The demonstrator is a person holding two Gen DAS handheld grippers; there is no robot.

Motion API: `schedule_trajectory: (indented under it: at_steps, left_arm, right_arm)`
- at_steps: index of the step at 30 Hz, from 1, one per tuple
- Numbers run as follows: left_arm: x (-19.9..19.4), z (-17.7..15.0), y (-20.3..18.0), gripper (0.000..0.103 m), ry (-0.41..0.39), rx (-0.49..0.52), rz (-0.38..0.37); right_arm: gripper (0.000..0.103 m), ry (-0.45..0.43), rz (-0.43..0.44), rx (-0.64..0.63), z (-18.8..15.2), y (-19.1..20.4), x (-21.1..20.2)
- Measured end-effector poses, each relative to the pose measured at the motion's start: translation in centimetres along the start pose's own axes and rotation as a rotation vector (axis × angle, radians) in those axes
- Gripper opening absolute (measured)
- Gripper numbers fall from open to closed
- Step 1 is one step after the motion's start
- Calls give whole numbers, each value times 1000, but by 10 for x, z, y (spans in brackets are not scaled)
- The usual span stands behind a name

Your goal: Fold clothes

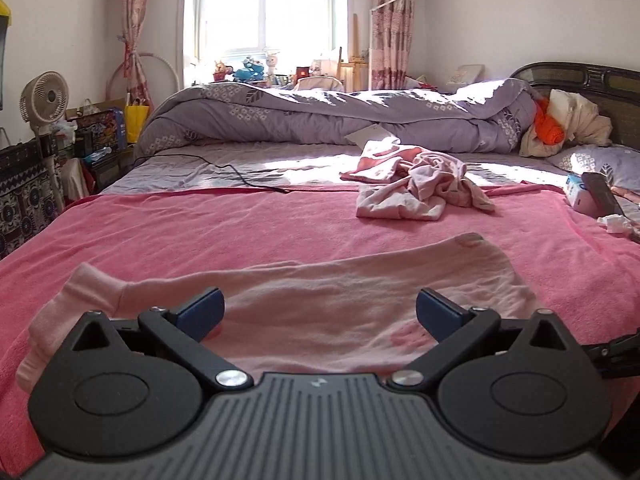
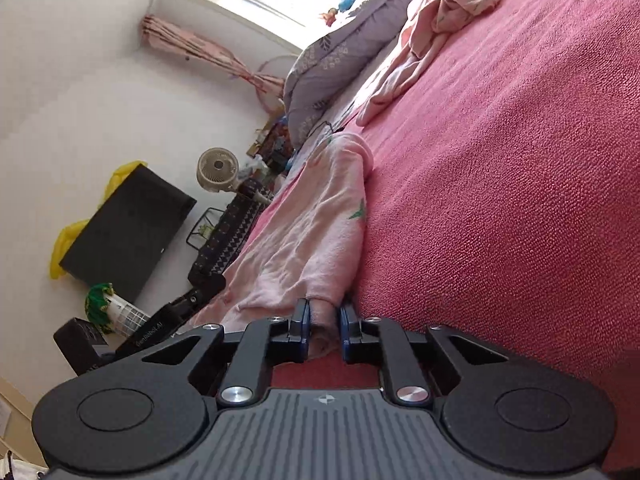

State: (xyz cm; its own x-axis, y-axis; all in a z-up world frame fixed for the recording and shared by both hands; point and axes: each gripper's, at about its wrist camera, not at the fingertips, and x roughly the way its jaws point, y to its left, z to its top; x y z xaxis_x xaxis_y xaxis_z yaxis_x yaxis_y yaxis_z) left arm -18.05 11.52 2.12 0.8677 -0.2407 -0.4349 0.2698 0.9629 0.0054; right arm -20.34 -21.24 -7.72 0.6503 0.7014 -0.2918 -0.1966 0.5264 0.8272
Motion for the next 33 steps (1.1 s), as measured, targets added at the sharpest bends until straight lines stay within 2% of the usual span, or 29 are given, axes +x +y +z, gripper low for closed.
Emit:
schedule_trajectory:
  at_steps: [3, 6, 8, 10, 12, 16, 21, 24, 26, 30, 32, 33]
  left_arm:
    - [22, 22, -30, 103, 32, 96, -119]
    - [51, 32, -69, 103, 104, 208, -171]
    - [76, 31, -97, 103, 162, 312, -171]
    - [104, 25, -118, 103, 231, 409, -108]
    - [127, 24, -123, 103, 270, 412, -93]
    - [159, 38, -113, 103, 383, 253, -125]
    - [163, 45, -114, 103, 401, 248, -107]
    - [151, 53, -113, 103, 391, 248, -117]
    - [140, 58, -112, 103, 369, 279, -108]
    - [118, 60, -105, 103, 337, 353, -69]
    - [99, 58, -99, 102, 303, 371, -54]
    - [86, 55, -95, 102, 281, 381, -43]
  right_arm:
    - [16, -14, 9, -19, -4, -1, 0]
    - [15, -30, 17, -42, -6, -2, 0]
    - [15, -40, 23, -61, -8, -2, 0]
    - [14, -48, 30, -78, -10, -2, 0]
    - [14, -56, 36, -94, -13, -3, -1]
    - [13, -55, 53, -122, -19, -5, -7]
    - [7, -25, 57, -163, -31, -10, -22]
    - [12, -66, -19, -367, -43, 9, -36]
    - [17, -126, -125, -635, -55, 38, -41]
    - [17, -262, -267, -1106, -81, 84, -36]
    - [18, -285, -336, -1312, -97, 97, -19]
    - [18, -286, -357, -1376, -104, 100, -12]
